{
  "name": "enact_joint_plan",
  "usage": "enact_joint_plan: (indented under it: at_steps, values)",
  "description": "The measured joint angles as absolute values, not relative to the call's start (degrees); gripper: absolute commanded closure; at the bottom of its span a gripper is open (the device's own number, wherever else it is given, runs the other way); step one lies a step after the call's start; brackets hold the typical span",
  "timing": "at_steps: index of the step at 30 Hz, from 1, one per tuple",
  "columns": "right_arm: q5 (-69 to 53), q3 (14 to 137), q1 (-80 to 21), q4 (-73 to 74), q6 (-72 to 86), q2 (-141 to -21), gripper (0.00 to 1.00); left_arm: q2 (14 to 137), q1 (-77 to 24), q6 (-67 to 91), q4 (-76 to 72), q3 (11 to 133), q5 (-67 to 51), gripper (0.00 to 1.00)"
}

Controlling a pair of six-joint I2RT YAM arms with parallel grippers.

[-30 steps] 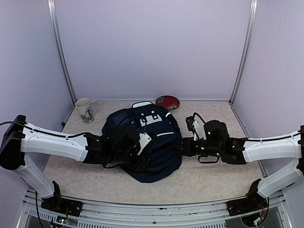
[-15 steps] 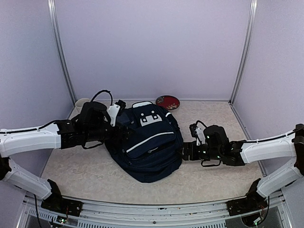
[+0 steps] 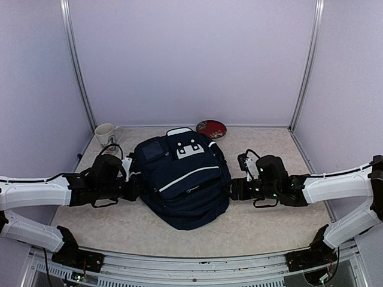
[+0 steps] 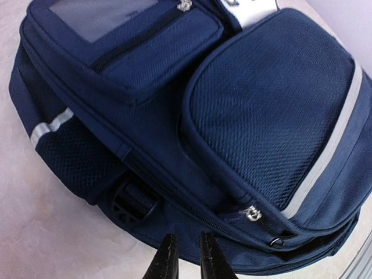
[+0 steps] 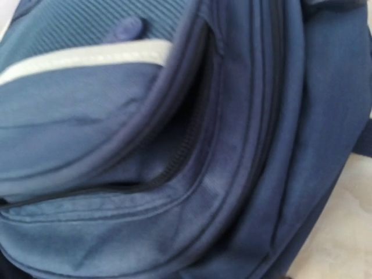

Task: Pack the student bag
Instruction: Adjust the student bag at the center of the board.

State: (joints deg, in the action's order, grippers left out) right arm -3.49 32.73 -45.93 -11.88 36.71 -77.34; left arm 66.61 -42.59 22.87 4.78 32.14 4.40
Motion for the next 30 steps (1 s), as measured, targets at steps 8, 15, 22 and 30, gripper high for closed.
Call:
enact_joint_plan:
  at_steps: [8,15,22,30]
  values:
    - [-3.25,33.5,-45.93,-10.5,34.76,-76.66,0.38,76.38,-49.58,17.85,-4.32,28.45,4.51,0.59]
    - [-3.36,33.61,-45.93,-9.65,34.37,-75.61,0.38,77.03,-49.91,13.91,-12.97,26.59,6.48,0.61]
    - [-3.22,33.61,-45.93,-9.63,34.28,-74.76,0.38,77.1,-50.02,10.33,-17.19,26.06,7.9,0.86]
    - [-4.25,33.63,-45.93,-9.65,33.85,-74.78,0.38,78.13,-49.84,8.6,-17.61,26.09,8.38,1.0]
